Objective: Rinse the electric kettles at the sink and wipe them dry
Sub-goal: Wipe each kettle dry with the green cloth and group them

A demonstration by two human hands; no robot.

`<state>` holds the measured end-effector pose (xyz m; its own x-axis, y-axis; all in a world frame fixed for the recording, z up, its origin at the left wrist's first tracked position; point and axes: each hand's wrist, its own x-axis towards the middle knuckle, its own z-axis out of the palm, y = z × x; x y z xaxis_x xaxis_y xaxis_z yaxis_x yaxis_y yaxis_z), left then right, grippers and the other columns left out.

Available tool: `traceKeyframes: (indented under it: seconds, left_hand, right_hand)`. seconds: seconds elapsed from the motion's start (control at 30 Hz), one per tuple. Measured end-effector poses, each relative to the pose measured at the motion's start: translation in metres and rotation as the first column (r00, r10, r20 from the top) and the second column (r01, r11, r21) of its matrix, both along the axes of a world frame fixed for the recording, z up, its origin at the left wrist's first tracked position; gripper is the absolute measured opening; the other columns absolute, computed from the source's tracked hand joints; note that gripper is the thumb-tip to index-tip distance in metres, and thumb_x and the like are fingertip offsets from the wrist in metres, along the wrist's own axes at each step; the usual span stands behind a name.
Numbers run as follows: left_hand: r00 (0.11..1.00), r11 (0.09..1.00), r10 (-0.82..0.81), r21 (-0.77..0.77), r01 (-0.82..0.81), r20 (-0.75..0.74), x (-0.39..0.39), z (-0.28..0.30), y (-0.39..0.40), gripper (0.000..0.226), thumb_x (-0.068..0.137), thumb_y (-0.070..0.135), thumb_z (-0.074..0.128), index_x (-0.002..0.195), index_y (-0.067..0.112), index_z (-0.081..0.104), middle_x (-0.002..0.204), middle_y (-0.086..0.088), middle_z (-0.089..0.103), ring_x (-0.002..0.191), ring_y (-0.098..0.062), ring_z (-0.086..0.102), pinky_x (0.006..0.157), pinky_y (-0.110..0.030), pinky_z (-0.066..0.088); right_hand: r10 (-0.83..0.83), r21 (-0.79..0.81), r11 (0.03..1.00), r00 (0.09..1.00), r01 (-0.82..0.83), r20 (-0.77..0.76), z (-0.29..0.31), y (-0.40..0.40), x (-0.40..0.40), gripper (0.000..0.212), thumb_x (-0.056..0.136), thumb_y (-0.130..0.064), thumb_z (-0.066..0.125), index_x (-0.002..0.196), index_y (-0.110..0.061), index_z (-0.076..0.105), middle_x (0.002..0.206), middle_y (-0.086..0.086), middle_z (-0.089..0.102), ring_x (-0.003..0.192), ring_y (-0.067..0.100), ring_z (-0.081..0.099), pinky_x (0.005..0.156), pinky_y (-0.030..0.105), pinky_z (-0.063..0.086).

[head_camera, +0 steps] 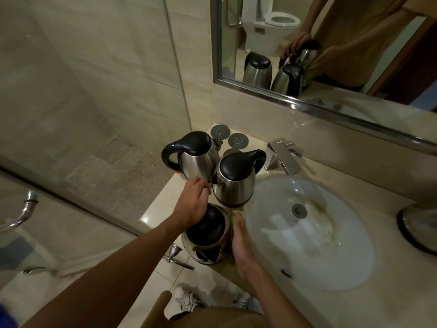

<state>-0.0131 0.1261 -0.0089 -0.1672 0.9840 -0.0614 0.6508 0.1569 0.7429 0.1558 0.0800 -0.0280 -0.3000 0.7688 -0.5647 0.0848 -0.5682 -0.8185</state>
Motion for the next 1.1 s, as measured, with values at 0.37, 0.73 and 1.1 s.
traceKeyframes:
  seconds: [0.37, 0.73, 1.1]
  left_hand:
    - [1.0, 1.0, -0.004, 0.004, 0.004, -0.018, 0.001, 0.001, -0.001, 0.027, 0.088, 0.031, 0.031, 0.069, 0.026, 0.051, 0.092, 0.001, 0.048, 0.09, -0.013, 0.047, 0.077, -0.026, 0.037]
    - [0.999, 1.0, -0.01, -0.01, 0.01, -0.035, -0.001, -0.001, 0.001, 0.032, 0.089, 0.032, 0.03, 0.074, 0.023, 0.057, 0.098, 0.0, 0.051, 0.093, -0.014, 0.048, 0.08, -0.027, 0.035]
    - [0.998, 1.0, 0.015, 0.014, -0.014, -0.059, 0.0, -0.002, 0.0, 0.033, 0.094, 0.024, 0.036, 0.064, 0.031, 0.047, 0.092, 0.0, 0.05, 0.089, -0.013, 0.048, 0.077, -0.024, 0.033]
  right_hand:
    - [0.212, -0.023, 0.977, 0.966, -0.211, 0.151, -0.019, 0.045, -0.004, 0.054, 0.105, -0.053, 0.021, 0.147, -0.023, 0.038, 0.143, 0.003, 0.046, 0.135, 0.021, 0.042, 0.115, 0.042, 0.034]
    - [0.119, 0.498, 0.831, 0.954, -0.247, 0.276, 0.022, 0.01, -0.018, 0.037, 0.105, -0.042, 0.029, 0.137, -0.037, 0.049, 0.13, -0.011, 0.051, 0.117, 0.002, 0.046, 0.098, 0.021, 0.038]
    - [-0.013, 0.002, 1.0, 0.999, 0.013, 0.03, -0.011, 0.015, -0.003, 0.045, 0.108, -0.043, 0.019, 0.143, -0.026, 0.042, 0.135, 0.002, 0.053, 0.124, 0.018, 0.05, 0.095, 0.028, 0.047]
